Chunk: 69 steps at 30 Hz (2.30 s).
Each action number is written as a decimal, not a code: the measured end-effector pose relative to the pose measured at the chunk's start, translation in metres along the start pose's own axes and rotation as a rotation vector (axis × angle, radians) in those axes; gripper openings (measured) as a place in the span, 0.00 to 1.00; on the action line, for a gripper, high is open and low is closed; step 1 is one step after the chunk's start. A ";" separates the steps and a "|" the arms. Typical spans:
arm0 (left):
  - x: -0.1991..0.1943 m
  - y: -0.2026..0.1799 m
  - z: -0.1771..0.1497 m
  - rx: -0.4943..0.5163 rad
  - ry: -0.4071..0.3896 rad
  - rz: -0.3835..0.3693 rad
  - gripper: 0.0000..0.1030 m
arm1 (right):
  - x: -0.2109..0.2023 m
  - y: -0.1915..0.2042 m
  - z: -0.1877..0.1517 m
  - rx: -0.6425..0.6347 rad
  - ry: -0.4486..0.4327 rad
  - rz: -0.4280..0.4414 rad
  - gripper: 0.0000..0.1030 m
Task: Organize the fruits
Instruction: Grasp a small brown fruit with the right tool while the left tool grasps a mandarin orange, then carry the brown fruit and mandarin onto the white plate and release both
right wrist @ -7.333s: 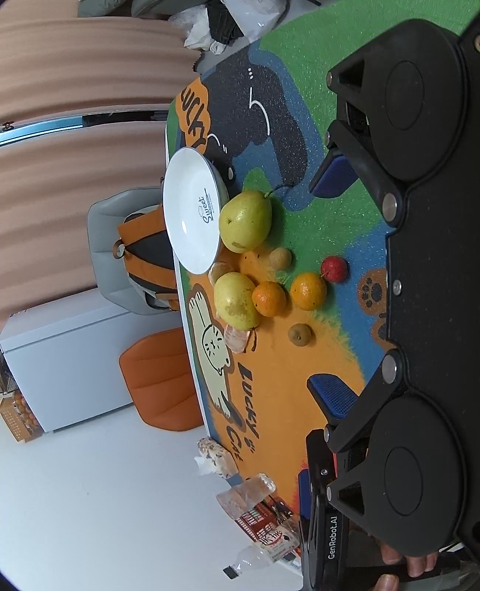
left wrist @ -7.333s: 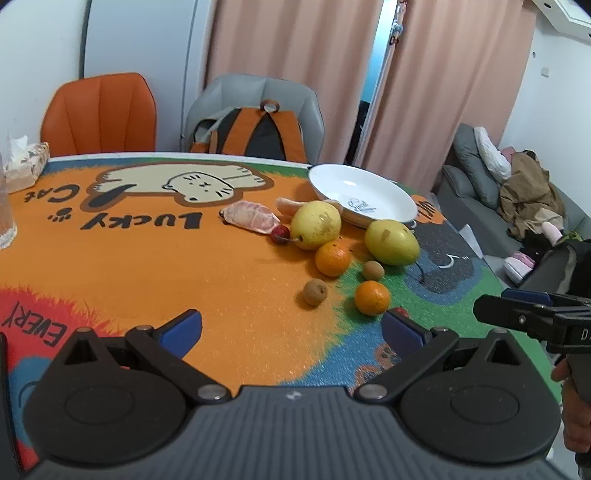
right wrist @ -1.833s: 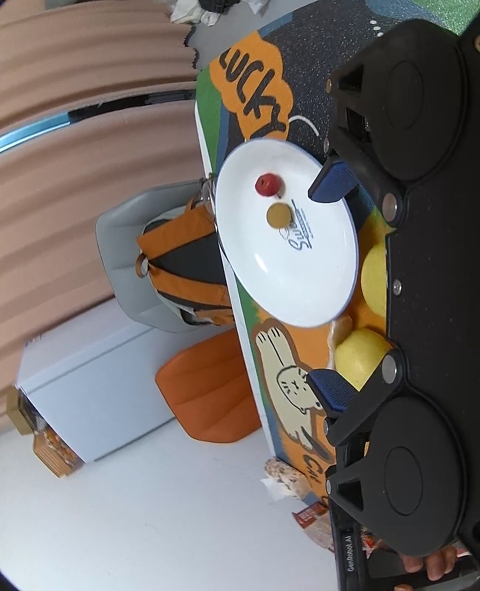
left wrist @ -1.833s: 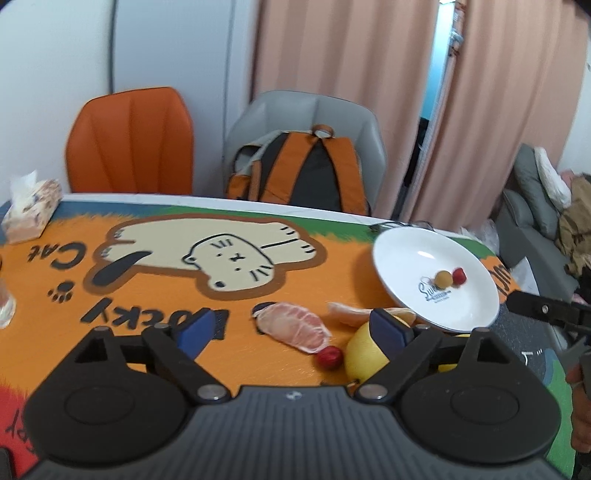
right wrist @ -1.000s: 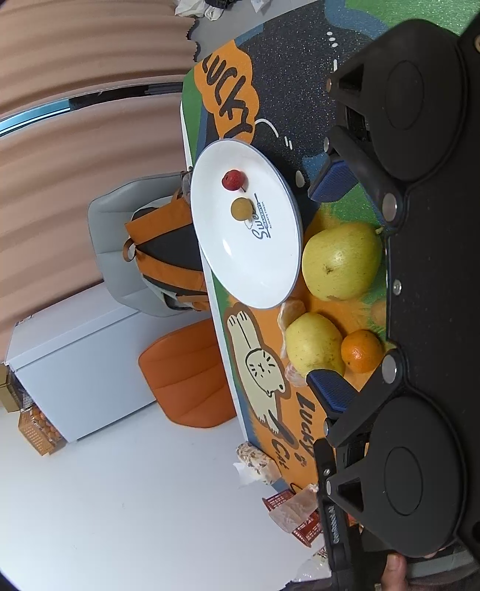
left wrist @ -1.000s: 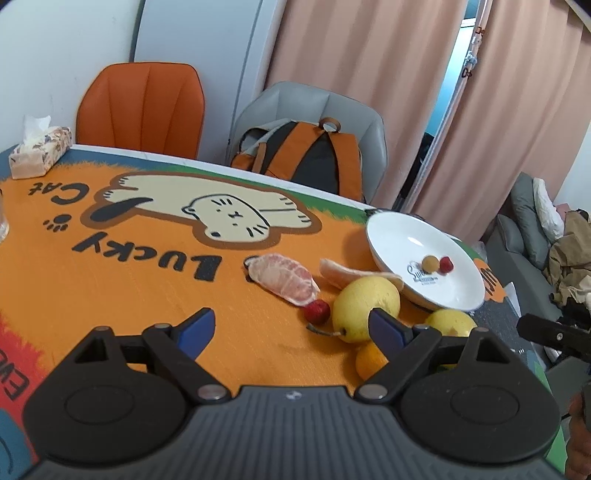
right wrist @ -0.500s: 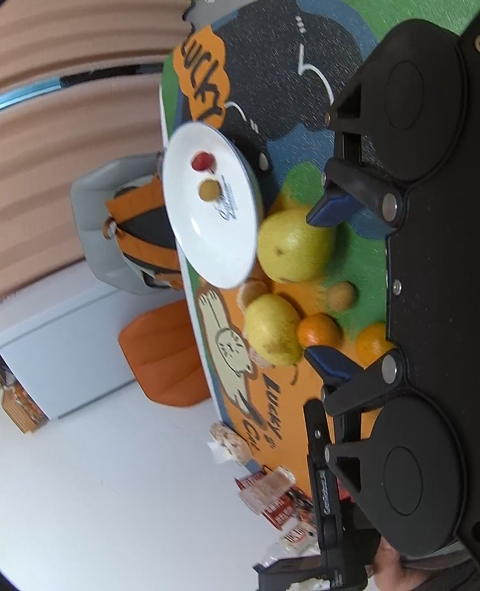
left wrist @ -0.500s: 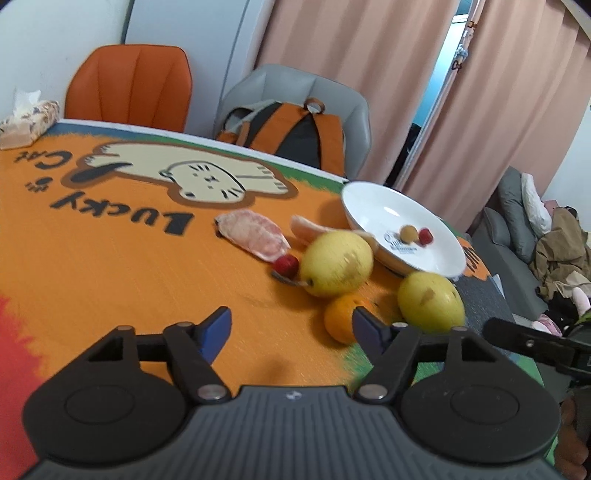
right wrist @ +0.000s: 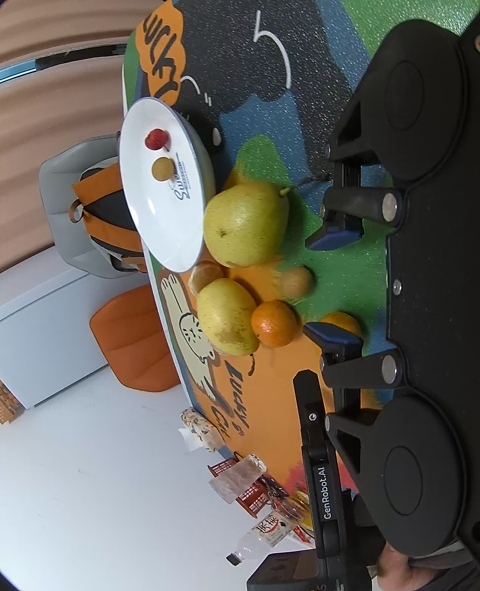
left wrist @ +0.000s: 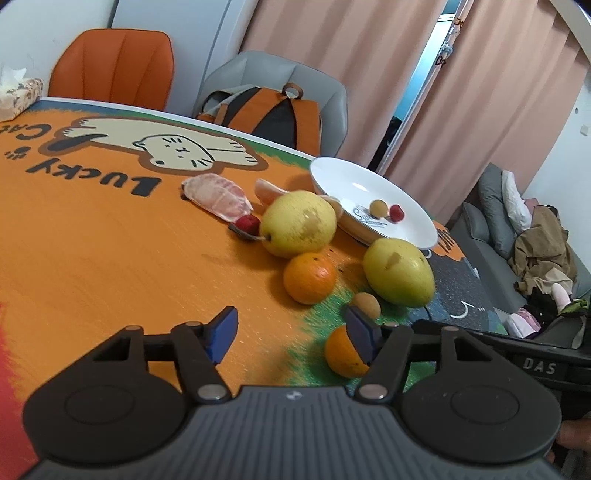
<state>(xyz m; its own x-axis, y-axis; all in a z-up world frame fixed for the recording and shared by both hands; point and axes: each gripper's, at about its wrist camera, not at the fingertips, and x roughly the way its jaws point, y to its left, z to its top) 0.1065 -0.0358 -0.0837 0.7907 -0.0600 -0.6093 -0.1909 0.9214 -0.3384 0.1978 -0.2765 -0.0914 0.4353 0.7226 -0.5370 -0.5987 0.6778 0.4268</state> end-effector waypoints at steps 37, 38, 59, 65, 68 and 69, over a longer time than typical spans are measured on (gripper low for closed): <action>0.005 0.003 -0.003 -0.007 0.030 -0.045 0.31 | 0.040 0.007 0.010 -0.018 0.049 0.000 0.41; 0.004 0.006 -0.002 -0.010 0.026 -0.038 0.31 | 0.041 0.007 0.010 -0.023 0.050 -0.004 0.41; -0.023 0.031 0.016 -0.021 -0.046 0.039 0.31 | 0.041 0.029 0.033 -0.079 0.007 0.006 0.23; -0.026 0.032 0.029 -0.007 -0.073 0.056 0.31 | 0.036 0.029 0.046 -0.087 -0.034 -0.012 0.23; -0.026 0.030 0.036 0.001 -0.083 0.054 0.31 | 0.033 0.026 0.054 -0.086 -0.061 -0.022 0.23; -0.026 0.030 0.038 0.004 -0.085 0.053 0.31 | 0.033 0.025 0.057 -0.085 -0.068 -0.025 0.23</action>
<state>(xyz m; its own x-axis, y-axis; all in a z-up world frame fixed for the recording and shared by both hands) 0.1030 0.0079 -0.0507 0.8263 0.0215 -0.5628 -0.2315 0.9239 -0.3047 0.2357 -0.2285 -0.0568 0.4940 0.7149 -0.4948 -0.6403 0.6842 0.3493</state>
